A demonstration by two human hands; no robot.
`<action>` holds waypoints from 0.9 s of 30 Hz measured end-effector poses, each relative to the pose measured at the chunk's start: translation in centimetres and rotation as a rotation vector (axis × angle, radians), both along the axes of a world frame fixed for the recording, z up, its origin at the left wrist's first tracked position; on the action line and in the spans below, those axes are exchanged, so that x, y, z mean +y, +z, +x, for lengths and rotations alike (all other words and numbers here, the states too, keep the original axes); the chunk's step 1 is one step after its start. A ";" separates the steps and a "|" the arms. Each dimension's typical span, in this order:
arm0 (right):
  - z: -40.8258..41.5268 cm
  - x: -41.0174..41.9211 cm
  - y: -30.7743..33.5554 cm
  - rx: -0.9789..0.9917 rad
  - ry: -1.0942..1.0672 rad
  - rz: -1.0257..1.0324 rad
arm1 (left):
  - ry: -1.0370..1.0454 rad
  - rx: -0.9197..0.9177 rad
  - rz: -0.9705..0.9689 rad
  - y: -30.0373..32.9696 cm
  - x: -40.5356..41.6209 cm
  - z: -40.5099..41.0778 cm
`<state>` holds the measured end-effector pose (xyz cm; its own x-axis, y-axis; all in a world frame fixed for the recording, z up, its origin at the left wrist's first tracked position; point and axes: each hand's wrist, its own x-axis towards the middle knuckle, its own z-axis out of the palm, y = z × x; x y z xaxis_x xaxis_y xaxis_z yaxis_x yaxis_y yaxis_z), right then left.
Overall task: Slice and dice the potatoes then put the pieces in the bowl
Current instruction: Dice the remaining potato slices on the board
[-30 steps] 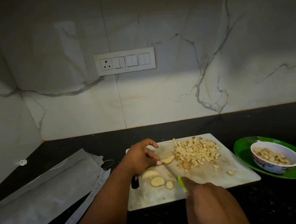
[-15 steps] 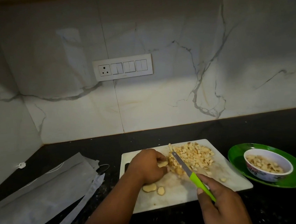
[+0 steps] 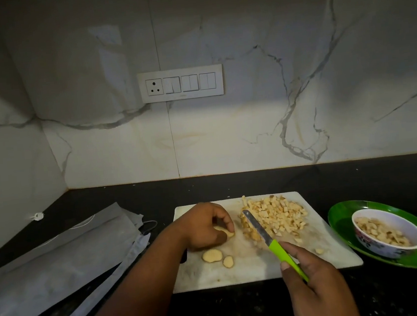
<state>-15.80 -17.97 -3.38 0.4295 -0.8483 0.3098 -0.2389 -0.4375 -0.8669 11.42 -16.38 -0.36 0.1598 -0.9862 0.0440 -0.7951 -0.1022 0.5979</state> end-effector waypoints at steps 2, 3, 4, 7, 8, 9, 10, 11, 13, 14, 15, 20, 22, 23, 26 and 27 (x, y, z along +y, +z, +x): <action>0.0 -0.1 0.0 0.009 0.011 0.002 | -0.012 0.020 -0.013 0.3 0.6 0.3; 0.1 -0.1 0.1 0.015 0.019 0.002 | 0.004 0.016 -0.026 0.5 0.9 0.3; 0.1 -0.1 0.1 0.023 0.026 0.004 | 0.036 -0.008 -0.031 0.7 1.1 0.1; 0.1 -0.2 0.1 0.027 0.038 0.027 | 0.169 -0.189 0.041 0.8 1.0 -0.7; 0.1 -0.3 0.1 0.034 0.039 0.031 | 0.183 -0.225 0.067 0.7 0.9 -0.9; 0.2 -0.3 0.1 0.044 0.040 0.033 | 0.172 -0.225 0.070 0.5 0.7 -1.1; 0.2 -0.4 0.1 0.053 0.041 0.033 | 0.150 -0.205 0.057 0.4 0.5 -1.3; 0.2 -0.5 0.0 0.063 0.046 0.033 | 0.128 -0.185 0.041 0.4 0.4 -1.4; 0.2 -0.5 0.0 0.082 0.054 0.032 | 0.094 -0.160 0.018 0.4 0.3 -1.4; 0.1 -0.5 0.0 0.090 0.056 0.026 | 0.078 -0.149 0.011 0.4 0.3 -1.4; 0.1 -0.6 -0.1 0.102 0.058 0.022 | 0.065 -0.140 0.007 0.4 0.2 -1.4; 0.3 -0.2 0.2 0.218 0.044 -0.022 | 0.045 -0.074 -0.029 0.3 0.6 -0.8; 0.5 0.1 0.5 0.321 0.031 -0.084 | 0.065 -0.037 -0.048 0.2 1.0 -0.3; 0.7 0.4 1.1 0.397 0.050 -0.105 | 0.083 -0.023 -0.052 0.2 1.1 -0.1; 1.6 1.2 3.1 0.515 0.126 -0.103 | 0.141 0.008 -0.073 0.0 1.4 0.0; 1.9 1.3 3.6 0.532 0.137 -0.128 | 0.153 0.018 -0.086 -0.1 1.4 0.0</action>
